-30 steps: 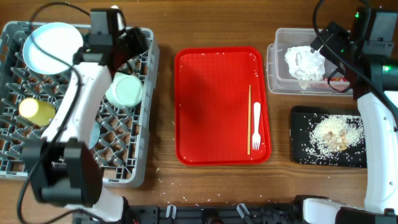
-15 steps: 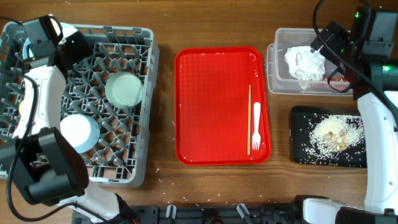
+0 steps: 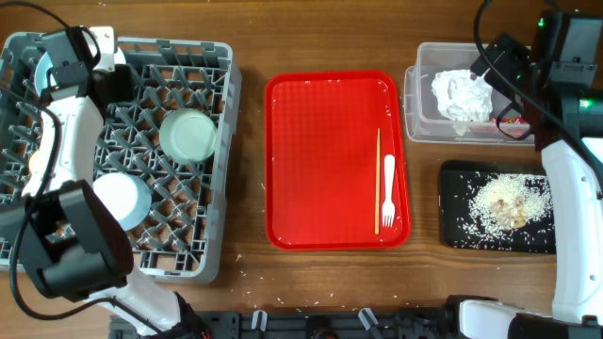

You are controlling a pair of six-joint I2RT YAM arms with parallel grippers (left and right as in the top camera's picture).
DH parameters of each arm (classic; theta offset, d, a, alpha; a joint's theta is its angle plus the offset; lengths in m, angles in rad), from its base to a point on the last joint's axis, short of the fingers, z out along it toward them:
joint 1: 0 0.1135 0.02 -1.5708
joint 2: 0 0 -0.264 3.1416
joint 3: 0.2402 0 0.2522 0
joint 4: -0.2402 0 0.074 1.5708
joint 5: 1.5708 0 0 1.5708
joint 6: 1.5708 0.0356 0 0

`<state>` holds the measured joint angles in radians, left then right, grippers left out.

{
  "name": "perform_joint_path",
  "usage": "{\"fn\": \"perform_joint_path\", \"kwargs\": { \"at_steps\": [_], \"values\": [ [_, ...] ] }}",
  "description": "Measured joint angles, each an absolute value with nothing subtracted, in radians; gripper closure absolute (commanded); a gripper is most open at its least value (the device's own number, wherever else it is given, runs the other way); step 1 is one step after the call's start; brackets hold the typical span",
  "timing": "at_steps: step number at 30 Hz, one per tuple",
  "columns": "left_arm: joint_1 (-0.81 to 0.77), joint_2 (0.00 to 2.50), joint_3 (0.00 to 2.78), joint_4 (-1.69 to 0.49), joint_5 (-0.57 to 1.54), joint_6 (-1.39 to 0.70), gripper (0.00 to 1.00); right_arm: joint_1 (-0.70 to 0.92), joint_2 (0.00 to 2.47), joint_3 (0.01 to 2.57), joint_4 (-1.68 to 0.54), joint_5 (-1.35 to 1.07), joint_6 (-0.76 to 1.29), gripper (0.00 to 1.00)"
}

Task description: Sort waste into correct bins and load items into the dishwasher rack

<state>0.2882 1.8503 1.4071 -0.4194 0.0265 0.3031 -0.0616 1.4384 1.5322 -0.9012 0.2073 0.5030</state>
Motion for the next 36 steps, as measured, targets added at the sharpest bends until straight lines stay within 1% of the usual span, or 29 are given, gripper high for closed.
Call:
{"fn": "perform_joint_path", "kwargs": {
  "at_steps": [4, 8, 12, 16, 18, 19, 24, 27, 29, 36],
  "values": [
    [0.288, 1.870, 1.407, -0.435, 0.023, 0.306, 0.68, -0.062, 1.438, 1.532, -0.901, 0.207, 0.503, 0.00],
    [0.288, 1.883, 1.407, -0.434, 0.023, 0.306, 0.76, -0.062, 1.438, 1.532, -0.902, 0.207, 0.503, 0.00],
    [0.288, 1.883, 1.407, -0.437, 0.023, 0.309, 0.76, -0.062, 1.438, 1.532, -0.902, 0.207, 0.503, 0.00],
    [0.288, 1.883, 1.407, -0.451, 0.023, 0.309, 0.74, -0.062, 1.438, 1.532, -0.902, 0.207, 0.503, 0.01],
    [0.288, 1.883, 1.407, -0.456, 0.023, 0.309, 0.79, -0.062, 1.438, 1.532, -0.902, 0.207, 0.503, 0.00],
    [0.288, 1.883, 1.407, -0.457, 0.023, 0.309, 0.80, -0.062, 1.438, 1.532, -0.902, 0.207, 0.503, 0.00],
    [0.288, 1.883, 1.407, -0.468, 0.023, 0.309, 0.80, -0.062, 1.438, 1.532, -0.902, 0.207, 0.503, 0.00],
    [0.288, 1.885, 1.407, -0.476, 0.023, 0.309, 0.88, -0.062, 1.438, 1.532, -0.902, 0.207, 0.503, 0.00],
    [0.288, 1.892, 1.407, -0.472, 0.023, 0.308, 0.96, -0.062, 1.438, 1.532, -0.902, 0.207, 0.503, 0.00],
    [0.288, 1.890, 1.407, -0.419, 0.028, 0.222, 0.96, -0.062, 1.438, 1.532, -0.901, 0.207, 0.503, 0.00]
  ]
}}
